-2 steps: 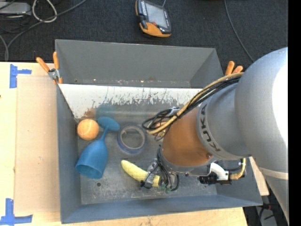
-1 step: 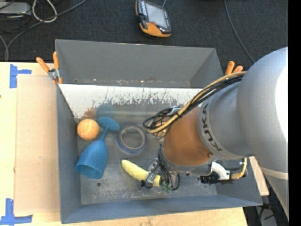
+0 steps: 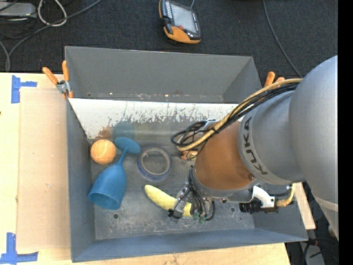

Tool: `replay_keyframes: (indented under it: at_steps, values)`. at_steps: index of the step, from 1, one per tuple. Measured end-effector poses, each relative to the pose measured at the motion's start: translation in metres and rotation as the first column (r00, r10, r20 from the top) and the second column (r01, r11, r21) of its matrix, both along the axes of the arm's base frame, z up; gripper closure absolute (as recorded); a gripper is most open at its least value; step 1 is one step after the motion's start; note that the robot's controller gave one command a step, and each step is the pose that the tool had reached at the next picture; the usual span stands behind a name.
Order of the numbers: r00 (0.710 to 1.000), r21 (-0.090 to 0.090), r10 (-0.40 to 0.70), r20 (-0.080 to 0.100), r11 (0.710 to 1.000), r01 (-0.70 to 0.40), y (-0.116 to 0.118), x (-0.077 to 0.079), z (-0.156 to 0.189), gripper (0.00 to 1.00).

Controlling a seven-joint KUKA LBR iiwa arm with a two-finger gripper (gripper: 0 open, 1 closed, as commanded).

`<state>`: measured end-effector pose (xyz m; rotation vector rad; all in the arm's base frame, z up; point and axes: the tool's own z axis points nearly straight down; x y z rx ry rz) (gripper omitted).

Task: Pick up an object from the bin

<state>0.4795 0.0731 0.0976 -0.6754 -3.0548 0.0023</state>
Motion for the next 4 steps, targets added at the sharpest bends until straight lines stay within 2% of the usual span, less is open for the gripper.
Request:
replay_keyframes:
  at_steps: [2,4]
  values:
    - [1.0,0.001,0.002,0.002,1.0,-0.002,0.0,0.001,0.067,1.0]
    - [1.0,0.001,0.006,0.001,1.0,-0.006,0.0,0.001,0.083,1.0]
